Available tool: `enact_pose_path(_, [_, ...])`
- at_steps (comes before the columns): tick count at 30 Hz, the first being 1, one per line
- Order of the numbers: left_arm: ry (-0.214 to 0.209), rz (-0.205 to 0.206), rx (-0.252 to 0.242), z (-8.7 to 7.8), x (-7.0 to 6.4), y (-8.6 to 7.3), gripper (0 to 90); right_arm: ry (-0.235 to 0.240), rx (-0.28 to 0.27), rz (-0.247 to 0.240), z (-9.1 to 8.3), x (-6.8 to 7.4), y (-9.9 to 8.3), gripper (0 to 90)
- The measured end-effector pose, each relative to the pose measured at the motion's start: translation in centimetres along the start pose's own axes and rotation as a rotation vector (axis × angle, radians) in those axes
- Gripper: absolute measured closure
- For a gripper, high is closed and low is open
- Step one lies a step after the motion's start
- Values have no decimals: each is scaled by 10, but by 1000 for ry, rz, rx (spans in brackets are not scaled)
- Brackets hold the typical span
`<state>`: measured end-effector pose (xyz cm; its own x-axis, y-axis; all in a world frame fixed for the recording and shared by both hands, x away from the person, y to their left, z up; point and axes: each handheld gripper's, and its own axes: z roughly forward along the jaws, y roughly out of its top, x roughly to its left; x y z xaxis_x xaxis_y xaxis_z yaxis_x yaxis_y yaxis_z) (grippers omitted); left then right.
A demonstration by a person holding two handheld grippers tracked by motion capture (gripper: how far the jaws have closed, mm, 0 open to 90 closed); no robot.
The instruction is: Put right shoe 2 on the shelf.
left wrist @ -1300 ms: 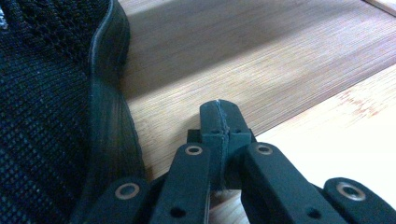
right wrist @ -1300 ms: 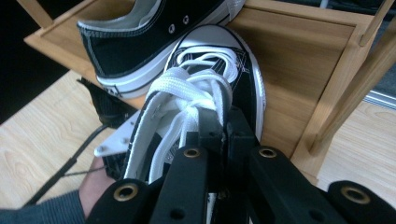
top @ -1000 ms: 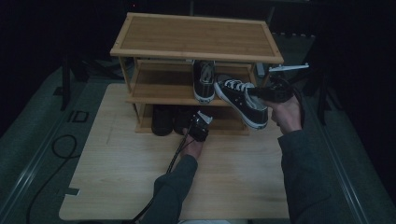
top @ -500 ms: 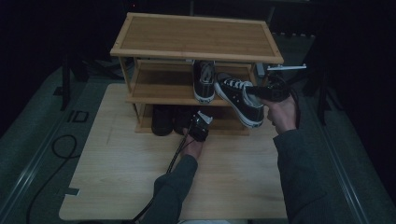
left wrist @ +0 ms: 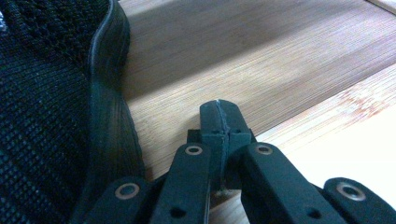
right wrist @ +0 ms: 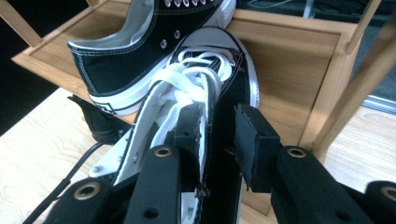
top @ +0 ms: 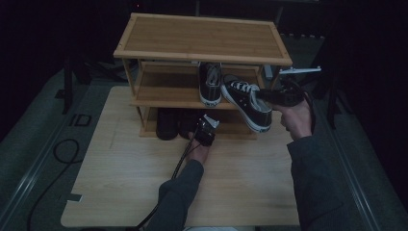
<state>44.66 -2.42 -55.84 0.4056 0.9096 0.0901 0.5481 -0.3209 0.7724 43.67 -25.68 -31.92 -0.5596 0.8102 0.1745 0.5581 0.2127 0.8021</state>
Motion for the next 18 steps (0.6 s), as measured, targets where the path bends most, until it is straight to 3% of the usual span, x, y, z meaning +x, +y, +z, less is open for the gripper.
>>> enact_pose_path(12, [1, 0, 1, 0, 0, 0, 900, 12, -71, -47, -27, 2, -1, 685])
enact_pose_path(18, [1, 0, 0, 0, 0, 0, 900, -12, -86, -52, -36, 1, -2, 834])
